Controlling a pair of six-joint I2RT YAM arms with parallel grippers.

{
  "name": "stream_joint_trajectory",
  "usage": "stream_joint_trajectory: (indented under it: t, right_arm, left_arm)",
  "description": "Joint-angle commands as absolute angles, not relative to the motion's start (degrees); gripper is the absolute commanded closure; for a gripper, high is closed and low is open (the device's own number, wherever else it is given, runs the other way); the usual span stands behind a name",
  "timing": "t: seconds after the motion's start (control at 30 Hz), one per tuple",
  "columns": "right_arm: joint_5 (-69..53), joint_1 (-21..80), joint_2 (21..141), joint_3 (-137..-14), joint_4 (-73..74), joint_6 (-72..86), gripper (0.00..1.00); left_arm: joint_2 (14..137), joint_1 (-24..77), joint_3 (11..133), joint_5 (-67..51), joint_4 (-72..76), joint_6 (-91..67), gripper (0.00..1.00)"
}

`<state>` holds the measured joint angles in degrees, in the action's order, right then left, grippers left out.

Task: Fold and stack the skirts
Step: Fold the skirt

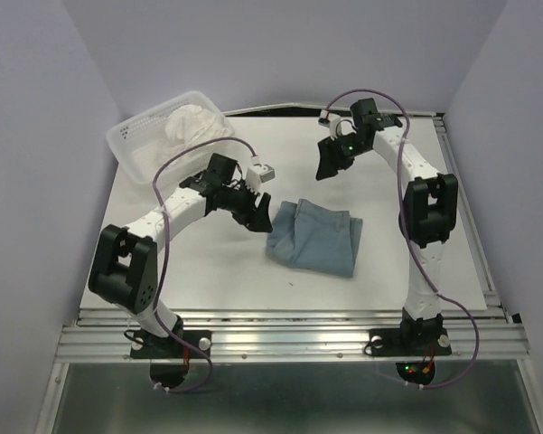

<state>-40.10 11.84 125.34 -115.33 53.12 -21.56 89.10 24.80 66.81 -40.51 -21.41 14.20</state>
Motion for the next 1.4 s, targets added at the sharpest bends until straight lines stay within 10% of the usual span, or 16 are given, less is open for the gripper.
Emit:
stream_joint_trajectory:
  t: [0.0, 0.67, 1.37]
  right_arm:
    - [-42.97, 14.76, 124.98, -116.45, 57.65, -28.21, 0.36]
    - [-42.01, 21.36, 127.09, -112.68, 61.7, -32.26, 0.42]
    - [-42.8, 21.36, 126.47, -112.67, 61.52, -31.64, 0.73]
  left_arm:
    - [90.25, 25.75, 62.15, -49.66, -11.25, 3.08, 0.28]
    - [100.02, 28.83, 60.03, -48.87, -9.76, 1.41, 0.37]
    - [102.04, 30.59, 60.2, -44.2, -10.63, 1.58, 0.57]
